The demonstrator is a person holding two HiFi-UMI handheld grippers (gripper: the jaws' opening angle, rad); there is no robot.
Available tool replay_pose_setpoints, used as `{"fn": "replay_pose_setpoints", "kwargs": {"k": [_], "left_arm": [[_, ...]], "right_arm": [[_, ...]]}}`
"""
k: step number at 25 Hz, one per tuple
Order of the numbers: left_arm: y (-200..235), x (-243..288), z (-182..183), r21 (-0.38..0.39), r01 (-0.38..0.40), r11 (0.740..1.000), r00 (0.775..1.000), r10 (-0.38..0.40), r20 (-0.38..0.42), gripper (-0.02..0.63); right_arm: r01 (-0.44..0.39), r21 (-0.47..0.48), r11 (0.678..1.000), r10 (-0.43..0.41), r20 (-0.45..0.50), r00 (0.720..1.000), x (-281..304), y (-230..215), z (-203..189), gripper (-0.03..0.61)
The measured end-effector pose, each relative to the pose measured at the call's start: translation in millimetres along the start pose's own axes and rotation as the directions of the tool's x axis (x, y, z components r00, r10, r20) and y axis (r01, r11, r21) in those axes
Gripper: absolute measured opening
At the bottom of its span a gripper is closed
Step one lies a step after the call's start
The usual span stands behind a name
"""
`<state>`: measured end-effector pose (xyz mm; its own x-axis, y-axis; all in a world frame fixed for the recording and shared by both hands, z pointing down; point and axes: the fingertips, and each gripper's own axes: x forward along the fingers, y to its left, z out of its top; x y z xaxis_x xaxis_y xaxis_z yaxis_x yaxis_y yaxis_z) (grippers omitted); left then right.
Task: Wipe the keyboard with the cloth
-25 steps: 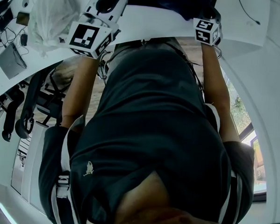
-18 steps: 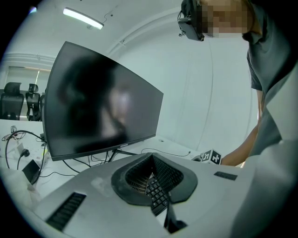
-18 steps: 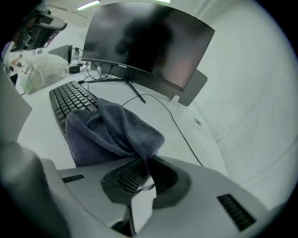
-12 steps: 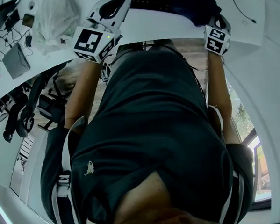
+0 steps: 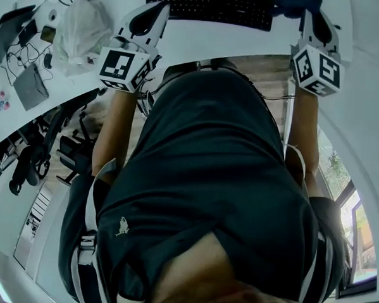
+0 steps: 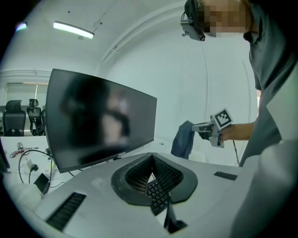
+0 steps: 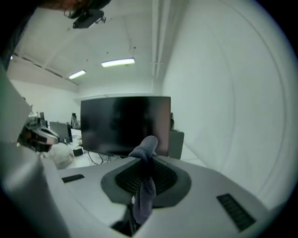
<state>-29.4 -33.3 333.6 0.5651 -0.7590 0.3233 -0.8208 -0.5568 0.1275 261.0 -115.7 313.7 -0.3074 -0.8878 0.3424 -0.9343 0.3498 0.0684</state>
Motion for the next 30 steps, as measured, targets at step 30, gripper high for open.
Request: {"fn": "replay_pose_setpoints", "kwargs": {"k": [30], "left_arm": [[-54, -20, 47, 0.055, -0.121, 0.991, 0.986, 0.113, 0.123, 0.006]], "right_arm": [[-0.273, -0.024, 0.962, 0.266, 0.323, 0.908, -110, -4, 113, 0.029]]}}
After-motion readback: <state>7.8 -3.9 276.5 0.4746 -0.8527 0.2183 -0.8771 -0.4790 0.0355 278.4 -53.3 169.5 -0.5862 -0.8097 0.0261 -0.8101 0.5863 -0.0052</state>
